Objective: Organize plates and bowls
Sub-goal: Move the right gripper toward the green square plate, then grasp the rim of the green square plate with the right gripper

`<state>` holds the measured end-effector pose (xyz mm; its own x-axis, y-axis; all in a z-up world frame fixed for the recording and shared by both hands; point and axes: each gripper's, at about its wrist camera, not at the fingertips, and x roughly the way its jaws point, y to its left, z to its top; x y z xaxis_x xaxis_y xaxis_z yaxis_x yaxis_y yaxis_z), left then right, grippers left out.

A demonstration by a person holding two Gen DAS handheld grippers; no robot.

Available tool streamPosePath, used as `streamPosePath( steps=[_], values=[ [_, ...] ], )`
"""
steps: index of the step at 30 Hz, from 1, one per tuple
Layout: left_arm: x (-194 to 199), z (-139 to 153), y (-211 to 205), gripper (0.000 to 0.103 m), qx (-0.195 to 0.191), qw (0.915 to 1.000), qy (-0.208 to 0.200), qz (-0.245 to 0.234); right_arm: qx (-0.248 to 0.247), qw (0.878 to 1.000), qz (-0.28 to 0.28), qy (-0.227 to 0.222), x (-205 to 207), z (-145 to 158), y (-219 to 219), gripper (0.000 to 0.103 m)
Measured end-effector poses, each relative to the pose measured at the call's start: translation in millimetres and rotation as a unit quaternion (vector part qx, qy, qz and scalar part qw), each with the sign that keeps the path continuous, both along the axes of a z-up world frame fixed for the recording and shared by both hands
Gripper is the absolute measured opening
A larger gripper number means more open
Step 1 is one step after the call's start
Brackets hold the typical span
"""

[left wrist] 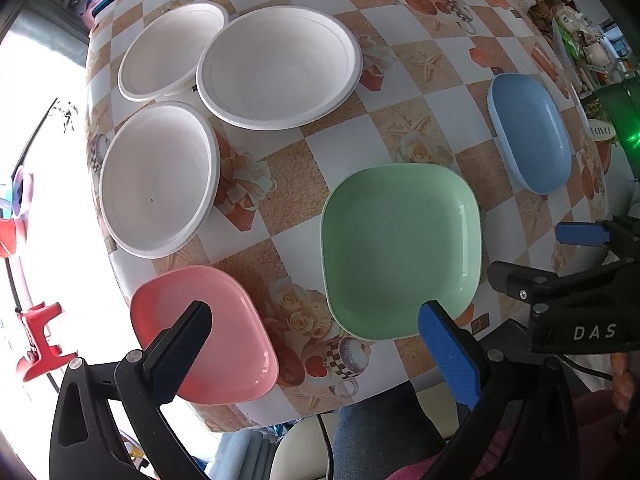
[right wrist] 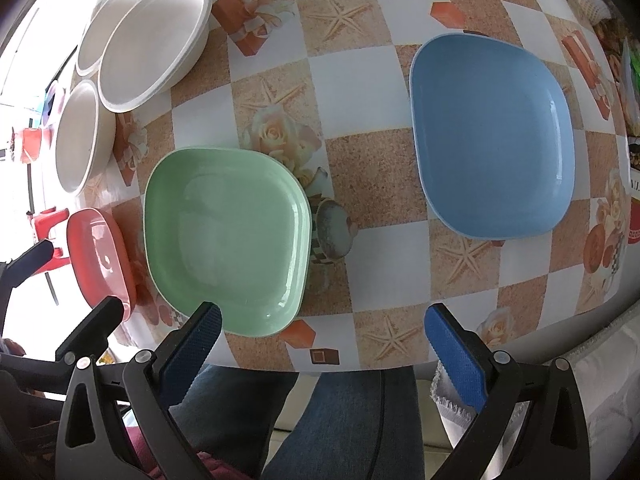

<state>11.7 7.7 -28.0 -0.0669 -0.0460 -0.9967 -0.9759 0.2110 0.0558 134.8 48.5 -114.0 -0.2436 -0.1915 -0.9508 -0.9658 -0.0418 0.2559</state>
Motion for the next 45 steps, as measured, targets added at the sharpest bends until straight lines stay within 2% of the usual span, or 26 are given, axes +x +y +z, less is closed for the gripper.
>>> streamPosePath(
  steps=[5, 17, 24, 32, 40, 45],
  values=[
    [-2, -6, -1, 0.103, -0.001, 1.0, 0.007, 0.002, -0.028, 1.0, 0.0, 0.007, 2, -4, 0, 0.102],
    [-6, -28, 0, 0.103, 0.001, 0.9995, 0.033, -0.002, -0.048, 0.999, 0.003, 0.004, -4, -15, -3, 0.102],
    [-4, -50, 4, 0.103, -0.008, 0.9991, 0.04, -0.008, -0.039, 0.999, 0.003, -0.014, -10, -36, -7, 0.102],
    [5, -74, 7, 0.103, -0.012, 0.9984, 0.052, -0.017, -0.051, 0.998, 0.016, -0.041, -12, -66, -17, 0.102],
    [12, -97, 10, 0.103, -0.003, 0.9975, 0.067, -0.021, -0.04, 0.998, -0.002, -0.044, 8, -76, -25, 0.102],
    [5, -104, 20, 0.102, -0.008, 0.9985, 0.054, -0.005, -0.032, 0.998, -0.009, -0.051, 1, -72, -23, 0.102]
  ],
)
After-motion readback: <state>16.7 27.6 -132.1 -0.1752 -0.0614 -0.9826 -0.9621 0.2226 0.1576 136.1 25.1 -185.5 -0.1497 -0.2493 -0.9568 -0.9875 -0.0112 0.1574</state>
